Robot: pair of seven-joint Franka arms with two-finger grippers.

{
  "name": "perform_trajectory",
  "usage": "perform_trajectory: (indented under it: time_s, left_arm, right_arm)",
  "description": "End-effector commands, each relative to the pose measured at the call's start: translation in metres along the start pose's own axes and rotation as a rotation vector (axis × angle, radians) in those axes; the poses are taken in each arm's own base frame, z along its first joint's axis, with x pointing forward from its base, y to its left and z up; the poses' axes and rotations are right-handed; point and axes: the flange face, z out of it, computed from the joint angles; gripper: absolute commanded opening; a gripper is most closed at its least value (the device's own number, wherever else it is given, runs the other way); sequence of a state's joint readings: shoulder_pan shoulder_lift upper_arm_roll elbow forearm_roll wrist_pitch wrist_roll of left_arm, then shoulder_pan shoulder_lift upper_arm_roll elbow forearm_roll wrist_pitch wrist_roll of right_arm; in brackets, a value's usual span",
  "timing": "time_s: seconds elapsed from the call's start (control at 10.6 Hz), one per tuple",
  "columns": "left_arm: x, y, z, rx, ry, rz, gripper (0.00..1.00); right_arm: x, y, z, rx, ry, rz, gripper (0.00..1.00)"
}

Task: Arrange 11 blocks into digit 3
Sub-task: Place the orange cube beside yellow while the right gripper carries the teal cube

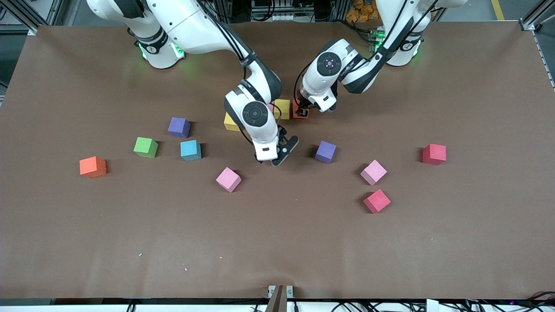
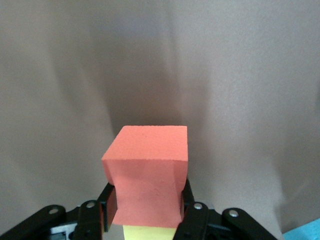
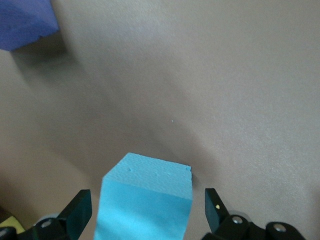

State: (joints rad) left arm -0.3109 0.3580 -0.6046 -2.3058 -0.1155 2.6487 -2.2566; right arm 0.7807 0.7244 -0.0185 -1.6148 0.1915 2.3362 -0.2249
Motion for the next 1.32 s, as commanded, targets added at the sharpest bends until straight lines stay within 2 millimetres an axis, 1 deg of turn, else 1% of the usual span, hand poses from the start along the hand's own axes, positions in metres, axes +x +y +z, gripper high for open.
perform_trajectory:
  time_s: [0.0,0.09,0.28,0.38,0.47,0.66,0.76,0.85,0.94,1.04,1.13,1.23]
  left_arm:
    - [0.0,-0.001,0.004,-0.024,0.003,0.002,0.04]
    - [0.0,-0.001,0.004,-0.024,0.003,0.0,0.04]
    - [0.0,-0.001,0.005,-0.024,0.001,0.0,0.04]
    - [-0.001,-0.002,0.005,-0.025,0.0,-0.009,0.04]
    - [-0.001,-0.002,0.006,-0.024,0.001,-0.026,0.04]
    - [-0.001,-0.001,0.007,-0.028,-0.006,-0.042,0.04]
    - [-0.001,-0.001,0.007,-0.028,-0.005,-0.046,0.04]
    - [-0.002,-0.001,0.008,-0.026,-0.006,-0.057,0.04]
    - [-0.002,-0.001,0.009,-0.028,-0.002,-0.049,0.05]
    - [-0.001,-0.001,0.012,-0.026,0.002,-0.043,0.05]
    - [-0.002,-0.002,0.014,-0.025,0.005,-0.045,0.05]
    - [-0.002,-0.002,0.014,-0.031,0.009,-0.041,0.05]
  right_arm:
    - [-0.001,0.003,0.0,0.012,-0.002,0.045,0.1]
    - [0.002,0.01,-0.009,0.011,0.013,0.094,0.0]
    - [0.004,0.023,-0.03,0.008,0.038,0.134,0.0]
    - [0.002,0.036,-0.038,-0.007,0.044,0.151,0.0]
    - [0.002,0.037,-0.045,-0.014,0.054,0.204,0.0]
    - [0.003,0.032,-0.055,-0.021,0.068,0.426,0.0]
    - [0.004,0.024,-0.053,-0.021,0.065,0.521,0.0]
    - [0.003,0.011,-0.049,-0.018,0.047,0.618,0.0]
    - [0.004,0.003,-0.047,-0.016,0.044,0.684,0.0]
    - [-0.001,-0.003,-0.042,-0.02,0.029,0.718,0.0]
    - [-0.006,-0.004,-0.047,-0.018,0.029,0.737,0.0]
    - [-0.018,-0.004,-0.046,-0.022,0.013,0.742,0.0]
